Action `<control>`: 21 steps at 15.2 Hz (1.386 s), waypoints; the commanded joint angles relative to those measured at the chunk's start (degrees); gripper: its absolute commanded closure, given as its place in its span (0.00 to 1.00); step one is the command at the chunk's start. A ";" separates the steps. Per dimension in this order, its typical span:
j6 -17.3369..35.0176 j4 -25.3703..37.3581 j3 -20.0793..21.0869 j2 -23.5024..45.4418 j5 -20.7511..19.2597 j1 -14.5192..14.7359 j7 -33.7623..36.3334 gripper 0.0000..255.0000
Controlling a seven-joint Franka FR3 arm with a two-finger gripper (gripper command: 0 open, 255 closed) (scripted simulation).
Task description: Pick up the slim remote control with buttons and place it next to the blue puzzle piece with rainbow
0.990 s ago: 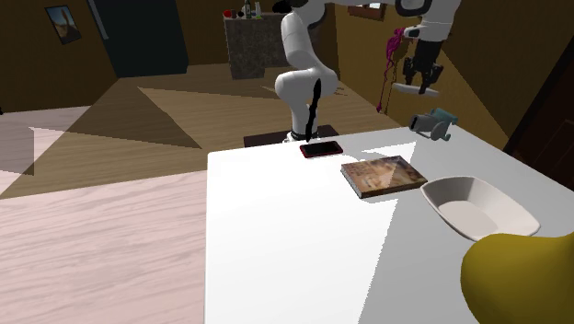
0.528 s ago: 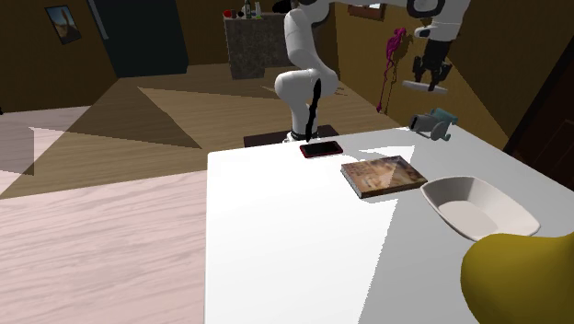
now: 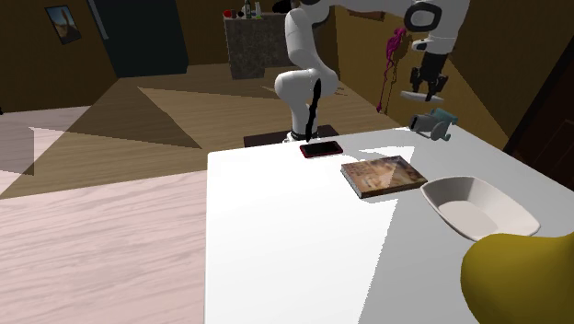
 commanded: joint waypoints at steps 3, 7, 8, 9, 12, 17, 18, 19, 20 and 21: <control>2.83 -2.21 1.86 0.27 1.08 -0.28 -0.44 1.00; 5.83 -4.10 4.24 0.88 2.17 -0.99 -0.78 1.00; 6.60 -4.55 4.88 1.07 2.44 -1.22 -0.87 1.00; 7.36 -4.98 5.54 1.26 2.72 -1.46 -0.96 1.00; 9.69 -6.20 7.64 1.90 3.55 -2.31 -1.22 1.00; 13.61 -7.98 11.61 3.08 5.03 -4.26 -1.73 1.00; 14.39 -8.29 12.49 3.30 5.37 -4.75 -1.87 1.00; 15.16 -8.59 13.40 3.52 5.71 -5.27 -2.01 1.00; 15.92 -8.88 14.36 3.71 6.10 -5.84 -2.18 1.00; 15.88 -8.87 14.37 3.65 6.16 -5.87 -2.22 1.00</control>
